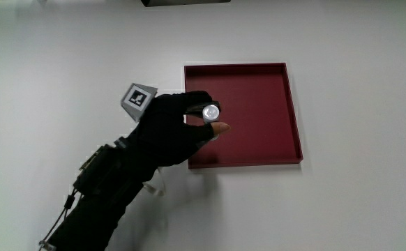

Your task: Place glue stick

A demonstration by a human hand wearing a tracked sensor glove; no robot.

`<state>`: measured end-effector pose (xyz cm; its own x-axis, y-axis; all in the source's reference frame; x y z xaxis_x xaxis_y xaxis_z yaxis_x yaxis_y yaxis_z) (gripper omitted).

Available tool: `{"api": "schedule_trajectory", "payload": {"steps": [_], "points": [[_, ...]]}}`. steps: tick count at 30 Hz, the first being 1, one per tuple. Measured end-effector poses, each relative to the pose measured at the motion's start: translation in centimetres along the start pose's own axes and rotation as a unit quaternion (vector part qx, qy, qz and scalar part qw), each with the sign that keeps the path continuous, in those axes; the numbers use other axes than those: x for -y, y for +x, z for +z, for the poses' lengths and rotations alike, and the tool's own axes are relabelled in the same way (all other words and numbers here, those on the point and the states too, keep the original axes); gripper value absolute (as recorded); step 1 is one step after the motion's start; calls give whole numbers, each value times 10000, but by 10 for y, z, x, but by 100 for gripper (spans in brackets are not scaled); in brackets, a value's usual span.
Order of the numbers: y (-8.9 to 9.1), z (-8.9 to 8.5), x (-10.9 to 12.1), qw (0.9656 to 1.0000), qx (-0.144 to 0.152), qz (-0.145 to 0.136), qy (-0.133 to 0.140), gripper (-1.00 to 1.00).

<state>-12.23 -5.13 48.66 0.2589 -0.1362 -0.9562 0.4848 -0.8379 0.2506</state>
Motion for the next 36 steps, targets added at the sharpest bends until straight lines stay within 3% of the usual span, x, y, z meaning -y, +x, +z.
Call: {"api": "schedule_trajectory", "payload": {"steps": [3,14,15,21,22,24,28,29,33,36], "points": [[-9,-5,-3,9996,-283,56,62,0],[-30,-18,-4,9988,-339,358,66,0],[-32,-19,-5,9991,-323,273,48,0],[-40,-24,-4,9973,-561,476,-9,0],[-41,-25,-4,9982,-417,427,-31,0],[-42,-25,-3,9976,-448,530,-19,0],[-42,-25,-4,9978,-461,482,-39,0],[-42,-26,-4,9983,-327,474,-42,0],[-44,-26,-4,9978,-407,527,-37,0],[-46,-26,-4,9977,-350,574,-51,-9]]}}
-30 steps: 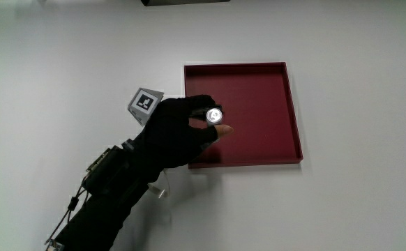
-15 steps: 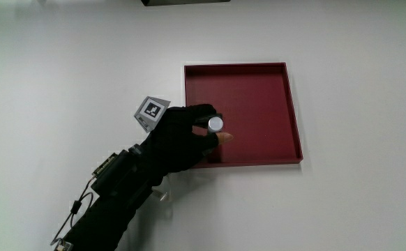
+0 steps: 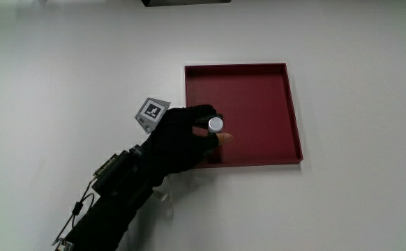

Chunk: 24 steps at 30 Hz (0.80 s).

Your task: Place glue stick

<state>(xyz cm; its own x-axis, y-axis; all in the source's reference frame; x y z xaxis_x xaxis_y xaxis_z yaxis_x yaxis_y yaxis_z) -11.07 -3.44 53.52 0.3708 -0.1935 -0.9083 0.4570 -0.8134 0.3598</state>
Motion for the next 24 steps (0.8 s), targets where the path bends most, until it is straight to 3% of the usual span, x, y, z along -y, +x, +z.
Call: {"api": "schedule_trajectory", "payload": {"steps": [7,13,16,18,23,24], "points": [[-2,-1,1,9999,152,-40,-1,-29],[-4,-2,1,10000,64,50,-33,-47],[-4,-1,3,9999,151,-68,10,-56],[-3,1,4,9999,138,36,-15,-62],[0,7,9,9993,364,-16,19,-76],[0,9,11,9985,542,-62,-10,-79]]}}
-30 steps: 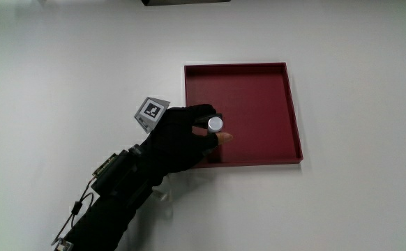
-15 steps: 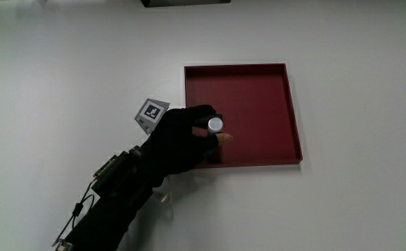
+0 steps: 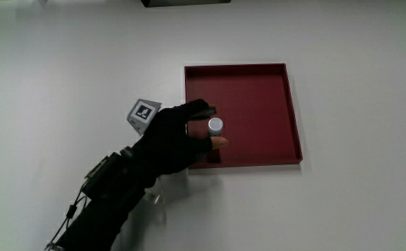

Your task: Place glue stick

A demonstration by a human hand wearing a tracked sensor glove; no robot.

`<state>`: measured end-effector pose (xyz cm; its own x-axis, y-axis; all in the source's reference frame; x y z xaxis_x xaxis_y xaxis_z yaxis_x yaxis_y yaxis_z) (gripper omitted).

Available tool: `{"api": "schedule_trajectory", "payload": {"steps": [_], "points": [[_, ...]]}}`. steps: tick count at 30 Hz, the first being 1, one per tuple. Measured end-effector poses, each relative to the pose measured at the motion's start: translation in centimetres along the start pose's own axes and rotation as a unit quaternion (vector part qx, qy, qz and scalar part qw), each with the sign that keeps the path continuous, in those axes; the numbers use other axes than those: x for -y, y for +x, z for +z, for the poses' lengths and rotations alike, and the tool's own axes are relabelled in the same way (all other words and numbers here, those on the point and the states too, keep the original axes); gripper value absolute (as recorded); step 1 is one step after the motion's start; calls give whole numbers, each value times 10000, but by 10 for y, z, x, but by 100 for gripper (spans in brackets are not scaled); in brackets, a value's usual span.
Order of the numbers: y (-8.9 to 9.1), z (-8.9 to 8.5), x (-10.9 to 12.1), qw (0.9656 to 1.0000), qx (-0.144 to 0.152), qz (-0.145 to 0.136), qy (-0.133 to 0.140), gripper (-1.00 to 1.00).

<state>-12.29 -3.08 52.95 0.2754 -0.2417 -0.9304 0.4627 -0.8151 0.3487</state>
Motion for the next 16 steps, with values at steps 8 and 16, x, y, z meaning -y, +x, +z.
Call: {"api": "schedule_trajectory", "payload": {"steps": [8,16], "points": [[34,22,18,9956,-358,252,-834,-100],[77,53,54,9913,-160,618,-1152,-100]]}}
